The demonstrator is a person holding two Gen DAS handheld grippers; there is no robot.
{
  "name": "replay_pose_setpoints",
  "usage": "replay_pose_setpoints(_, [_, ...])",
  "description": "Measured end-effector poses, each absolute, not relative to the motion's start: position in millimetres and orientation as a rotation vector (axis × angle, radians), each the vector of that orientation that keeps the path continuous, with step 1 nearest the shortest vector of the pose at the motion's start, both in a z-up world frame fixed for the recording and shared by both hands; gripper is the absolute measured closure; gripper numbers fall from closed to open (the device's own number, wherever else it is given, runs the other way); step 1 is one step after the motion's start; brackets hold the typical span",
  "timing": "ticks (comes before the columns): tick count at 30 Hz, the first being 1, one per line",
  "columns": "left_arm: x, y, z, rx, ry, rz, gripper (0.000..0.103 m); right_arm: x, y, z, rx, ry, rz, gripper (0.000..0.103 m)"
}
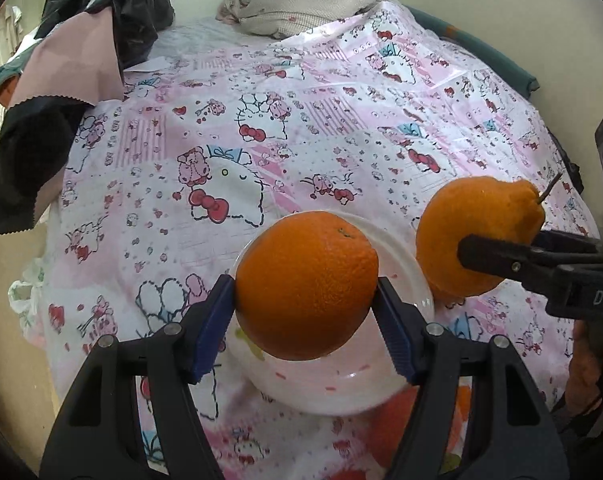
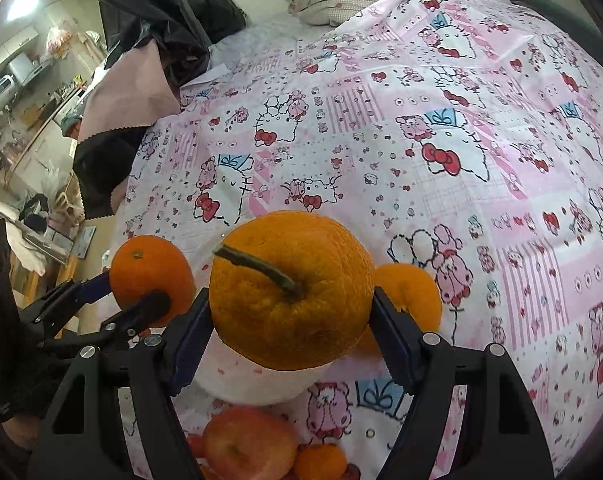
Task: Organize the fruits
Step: 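Place the orange on the plate with the left tool while the right tool sets the mandarin beside it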
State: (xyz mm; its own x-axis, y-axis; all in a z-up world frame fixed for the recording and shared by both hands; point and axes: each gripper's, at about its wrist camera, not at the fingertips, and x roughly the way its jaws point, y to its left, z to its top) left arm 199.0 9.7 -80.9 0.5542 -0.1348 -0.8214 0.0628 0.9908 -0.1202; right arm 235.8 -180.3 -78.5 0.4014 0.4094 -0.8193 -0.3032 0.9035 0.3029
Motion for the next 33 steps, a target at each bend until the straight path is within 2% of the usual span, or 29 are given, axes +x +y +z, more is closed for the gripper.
replay_pose_setpoints(23, [228.0,2.7,-132.5,0.068,1.086,-0.101,0.036,275.2,-131.1,-152.4,0.054,1.28,0.473,0.025])
replay_pose_setpoints(33, [235.3,-5.6,-139.4,0.099,1.095,-0.098,0.034,280.3,-135.8,-157.0,0.129,1.296,0.477,0.02])
